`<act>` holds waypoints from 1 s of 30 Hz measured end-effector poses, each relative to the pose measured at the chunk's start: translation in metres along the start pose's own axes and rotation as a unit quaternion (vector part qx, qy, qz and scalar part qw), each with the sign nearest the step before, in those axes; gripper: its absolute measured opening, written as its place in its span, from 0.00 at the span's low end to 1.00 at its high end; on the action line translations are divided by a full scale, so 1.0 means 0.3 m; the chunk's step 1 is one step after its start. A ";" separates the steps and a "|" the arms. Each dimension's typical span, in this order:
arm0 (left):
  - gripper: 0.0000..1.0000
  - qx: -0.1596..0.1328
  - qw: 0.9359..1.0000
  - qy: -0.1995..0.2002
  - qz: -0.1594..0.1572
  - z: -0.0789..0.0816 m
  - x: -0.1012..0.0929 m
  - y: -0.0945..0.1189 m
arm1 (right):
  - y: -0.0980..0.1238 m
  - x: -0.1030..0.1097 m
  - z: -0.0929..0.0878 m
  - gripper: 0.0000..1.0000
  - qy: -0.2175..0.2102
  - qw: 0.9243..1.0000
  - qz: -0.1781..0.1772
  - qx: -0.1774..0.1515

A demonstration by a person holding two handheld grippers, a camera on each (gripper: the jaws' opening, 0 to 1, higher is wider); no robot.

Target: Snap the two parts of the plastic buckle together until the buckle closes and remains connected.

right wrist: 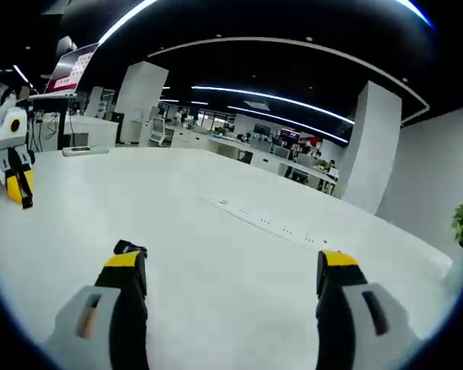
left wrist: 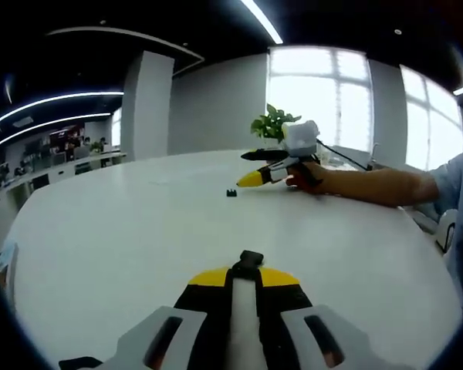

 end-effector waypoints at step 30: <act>0.11 -0.001 1.000 0.003 -0.006 0.000 0.001 -0.002 | -0.024 0.126 0.022 0.93 0.050 0.995 0.081 -0.002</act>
Point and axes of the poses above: the point that each gripper's makers call its tool centre point, and the gripper's own axes: y roughly backward along the fingers, x roughly to its left, z roughly out of its top, the point moved 7 cm from there along y, roughly backward along the fingers, and after that the axes turned 3 degrees about -y, right-handed, at the moved point
